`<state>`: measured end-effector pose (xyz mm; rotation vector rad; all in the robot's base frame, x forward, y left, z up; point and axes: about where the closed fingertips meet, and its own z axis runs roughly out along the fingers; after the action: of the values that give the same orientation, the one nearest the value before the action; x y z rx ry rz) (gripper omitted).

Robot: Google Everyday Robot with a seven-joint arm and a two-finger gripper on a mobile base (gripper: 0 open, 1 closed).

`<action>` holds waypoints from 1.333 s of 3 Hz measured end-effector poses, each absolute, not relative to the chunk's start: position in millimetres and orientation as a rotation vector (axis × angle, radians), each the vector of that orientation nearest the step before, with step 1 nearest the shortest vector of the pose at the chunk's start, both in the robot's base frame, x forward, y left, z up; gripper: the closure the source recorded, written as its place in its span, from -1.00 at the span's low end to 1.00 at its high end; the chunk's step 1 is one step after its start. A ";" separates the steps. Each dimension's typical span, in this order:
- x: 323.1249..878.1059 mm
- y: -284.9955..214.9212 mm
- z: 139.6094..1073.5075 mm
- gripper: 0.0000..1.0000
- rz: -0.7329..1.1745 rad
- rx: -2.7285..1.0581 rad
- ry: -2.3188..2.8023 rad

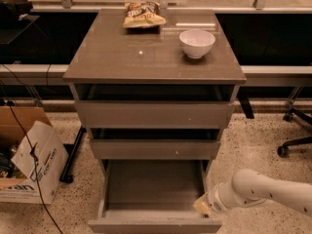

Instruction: Close bottom drawer

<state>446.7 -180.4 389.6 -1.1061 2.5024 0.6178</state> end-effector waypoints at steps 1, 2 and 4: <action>431.9 -180.7 349.2 1.00 0.643 -1.062 2.580; 417.6 -181.1 308.2 1.00 0.677 -1.007 2.626; 400.5 -180.3 248.1 1.00 0.711 -0.920 2.669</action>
Offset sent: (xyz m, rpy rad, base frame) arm -0.0463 -0.0036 -0.1314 0.0084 0.1685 -0.1184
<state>400.5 -180.3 248.1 -0.9197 2.6686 0.7112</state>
